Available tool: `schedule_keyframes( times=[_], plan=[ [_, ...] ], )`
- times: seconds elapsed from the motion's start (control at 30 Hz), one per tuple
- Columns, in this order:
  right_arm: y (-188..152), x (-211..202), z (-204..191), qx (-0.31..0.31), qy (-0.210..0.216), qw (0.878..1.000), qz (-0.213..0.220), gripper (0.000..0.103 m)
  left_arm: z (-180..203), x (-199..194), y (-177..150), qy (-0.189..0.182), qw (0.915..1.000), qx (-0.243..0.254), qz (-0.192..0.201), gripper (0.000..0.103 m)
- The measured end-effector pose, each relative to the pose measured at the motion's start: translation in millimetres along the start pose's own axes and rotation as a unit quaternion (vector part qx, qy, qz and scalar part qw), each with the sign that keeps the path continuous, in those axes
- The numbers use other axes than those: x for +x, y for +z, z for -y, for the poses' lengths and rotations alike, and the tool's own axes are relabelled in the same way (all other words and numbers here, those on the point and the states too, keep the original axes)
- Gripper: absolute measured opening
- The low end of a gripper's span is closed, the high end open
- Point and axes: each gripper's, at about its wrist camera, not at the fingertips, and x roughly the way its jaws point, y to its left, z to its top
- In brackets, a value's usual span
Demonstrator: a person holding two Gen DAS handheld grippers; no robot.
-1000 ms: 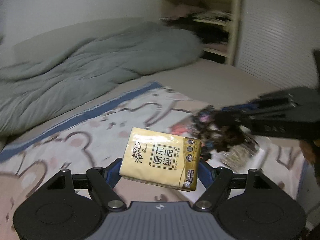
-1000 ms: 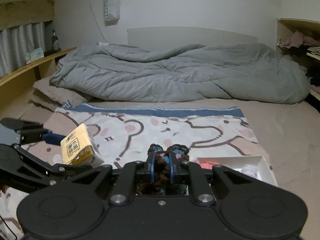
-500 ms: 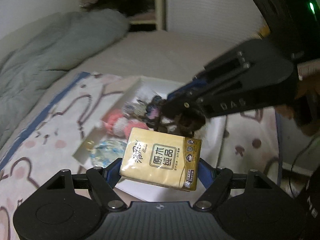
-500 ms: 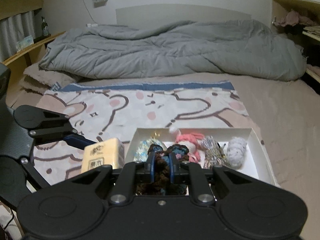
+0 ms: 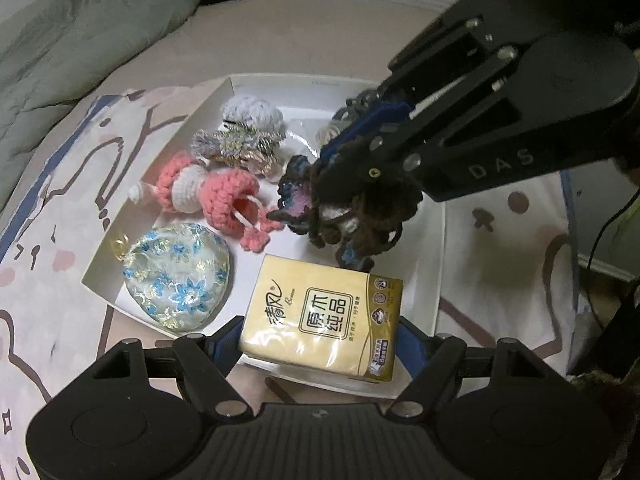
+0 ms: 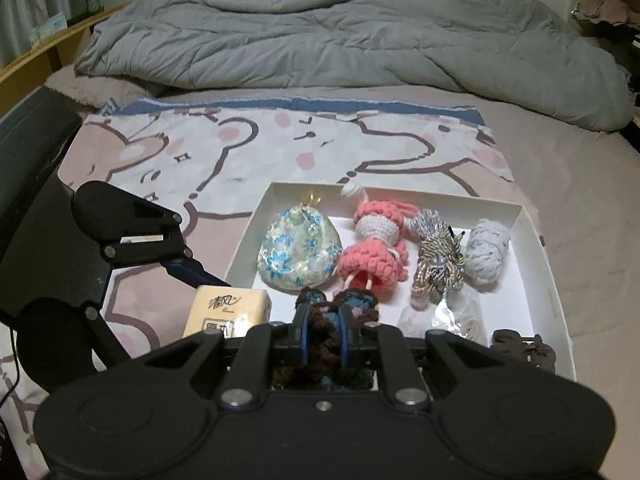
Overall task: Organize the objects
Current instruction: 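Lower the tissue pack into the box and open the left tool while the right tool releases the scrunchie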
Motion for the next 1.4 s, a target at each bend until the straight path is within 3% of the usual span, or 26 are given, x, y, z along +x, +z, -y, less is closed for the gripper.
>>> schedule_keyframes(
  times=[0.07, 0.13, 0.2, 0.57, 0.7, 0.8, 1.13, 1.4],
  plan=[
    [0, 4, 0, -0.001, -0.002, 1.000, -0.007, 0.018, -1, 5, 2, 0.008, 0.9999, -0.001, -0.010, 0.093],
    [0, 9, 1, -0.002, -0.008, 1.000, -0.011, 0.029, 0, 6, 2, 0.012, 0.9999, 0.003, -0.009, 0.095],
    [-2, 12, 0, -0.010, -0.021, 1.000, -0.014, 0.059, 0, 6, 1, 0.011, 0.9999, 0.003, -0.010, 0.095],
    [-4, 13, 1, -0.012, -0.031, 0.999, -0.018, 0.059, -2, 4, -2, 0.022, 0.9997, -0.005, -0.013, 0.096],
    [-3, 9, 4, -0.001, -0.037, 0.999, 0.019, 0.046, -3, 3, -3, 0.023, 0.9996, -0.009, -0.011, 0.096],
    [0, 10, 7, 0.015, -0.033, 0.999, 0.022, 0.040, -5, 1, -4, 0.022, 0.9996, -0.014, -0.008, 0.096],
    [2, -2, 7, 0.020, -0.037, 0.999, 0.033, 0.045, -15, -28, 2, 0.033, 0.9966, -0.068, 0.032, 0.096],
    [7, -27, 6, 0.036, -0.039, 0.997, 0.064, 0.051, -25, -68, -1, 0.072, 0.9857, -0.129, 0.080, 0.096]
  ],
)
